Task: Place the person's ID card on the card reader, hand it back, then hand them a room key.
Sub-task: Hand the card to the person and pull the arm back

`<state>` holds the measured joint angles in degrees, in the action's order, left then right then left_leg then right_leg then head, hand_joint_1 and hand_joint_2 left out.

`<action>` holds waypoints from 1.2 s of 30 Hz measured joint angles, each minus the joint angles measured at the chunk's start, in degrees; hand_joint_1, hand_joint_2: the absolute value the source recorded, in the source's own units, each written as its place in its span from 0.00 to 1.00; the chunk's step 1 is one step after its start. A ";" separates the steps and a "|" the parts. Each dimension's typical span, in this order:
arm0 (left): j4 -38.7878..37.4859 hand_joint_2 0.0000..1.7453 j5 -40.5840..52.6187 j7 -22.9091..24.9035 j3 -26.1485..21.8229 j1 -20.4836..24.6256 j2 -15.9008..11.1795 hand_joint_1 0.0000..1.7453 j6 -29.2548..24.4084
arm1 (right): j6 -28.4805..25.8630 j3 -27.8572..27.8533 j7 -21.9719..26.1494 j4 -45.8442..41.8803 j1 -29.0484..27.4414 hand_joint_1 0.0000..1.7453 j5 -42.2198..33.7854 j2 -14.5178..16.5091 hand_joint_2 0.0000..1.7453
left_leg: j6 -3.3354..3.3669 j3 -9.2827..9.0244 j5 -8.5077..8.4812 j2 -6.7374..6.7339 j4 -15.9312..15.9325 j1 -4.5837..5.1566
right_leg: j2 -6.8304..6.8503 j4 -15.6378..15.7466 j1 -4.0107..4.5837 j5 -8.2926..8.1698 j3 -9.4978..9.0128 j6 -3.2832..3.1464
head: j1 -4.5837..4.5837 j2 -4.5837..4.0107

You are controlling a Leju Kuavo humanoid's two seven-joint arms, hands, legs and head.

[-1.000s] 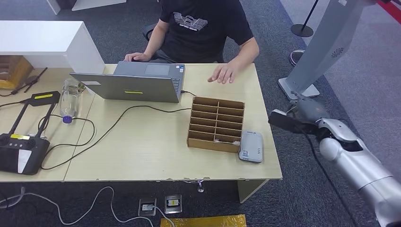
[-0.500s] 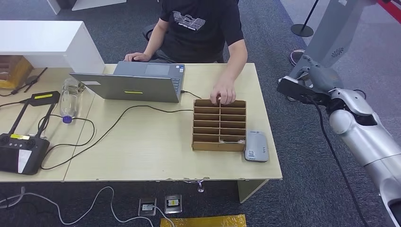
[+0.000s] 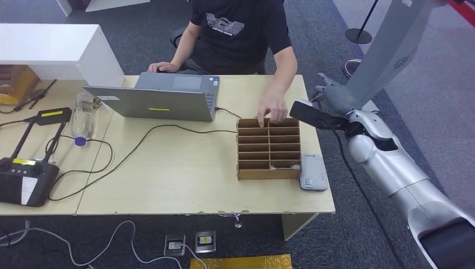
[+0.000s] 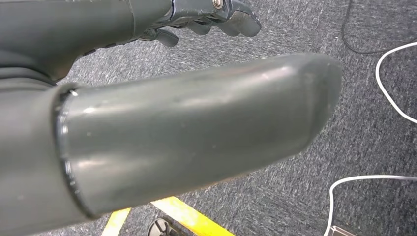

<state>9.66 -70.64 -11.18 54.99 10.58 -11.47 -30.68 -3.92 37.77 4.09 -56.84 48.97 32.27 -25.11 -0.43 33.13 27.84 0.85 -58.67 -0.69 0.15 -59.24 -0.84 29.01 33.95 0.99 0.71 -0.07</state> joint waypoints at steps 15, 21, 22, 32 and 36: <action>0.00 0.00 0.90 1.23 0.02 0.47 0.12 0.00 0.33 | -0.14 0.84 0.57 2.94 -0.02 1.00 0.92 3.26 1.00 | 0.00 -0.01 0.00 -0.01 0.00 0.00 | -0.01 0.00 0.00 0.00 0.01 0.00 | 0.01 0.00; 0.00 0.00 0.85 1.50 0.02 0.50 0.11 0.00 0.16 | -0.68 0.85 1.65 4.28 0.06 0.97 1.59 4.41 1.00 | 0.00 0.00 0.00 -0.01 0.00 0.00 | 0.00 0.00 0.00 0.00 0.00 0.00 | 0.00 0.00; 0.00 0.00 0.80 1.50 0.02 0.49 0.11 0.00 0.13 | -0.80 0.85 1.88 4.47 0.08 0.95 1.71 4.56 1.00 | 0.00 0.00 0.00 -0.01 0.00 0.00 | 0.00 0.00 0.00 0.00 0.00 0.00 | 0.00 0.00; 0.00 0.00 0.54 1.50 0.02 0.48 0.13 0.00 -0.12 | -1.45 0.84 2.25 6.02 0.18 0.00 2.05 5.60 0.50 | 0.00 -0.01 0.00 -0.01 0.00 -0.01 | 0.00 0.00 0.00 0.00 0.01 0.00 | 0.01 0.00; 0.00 0.00 0.46 1.50 0.02 0.45 0.14 0.00 -0.25 | -2.17 0.82 2.22 6.65 0.18 0.00 2.09 5.94 0.00 | 0.00 -0.01 0.00 -0.01 0.00 0.00 | 0.00 0.01 0.00 0.00 0.00 0.00 | 0.01 0.00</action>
<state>9.66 -70.17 -9.68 55.01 11.03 -11.34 -30.93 -6.09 38.60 6.32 -50.19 49.15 34.36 -19.17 -0.43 33.12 27.84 0.84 -58.68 -0.69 0.15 -59.23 -0.84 29.01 33.95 0.99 0.72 -0.07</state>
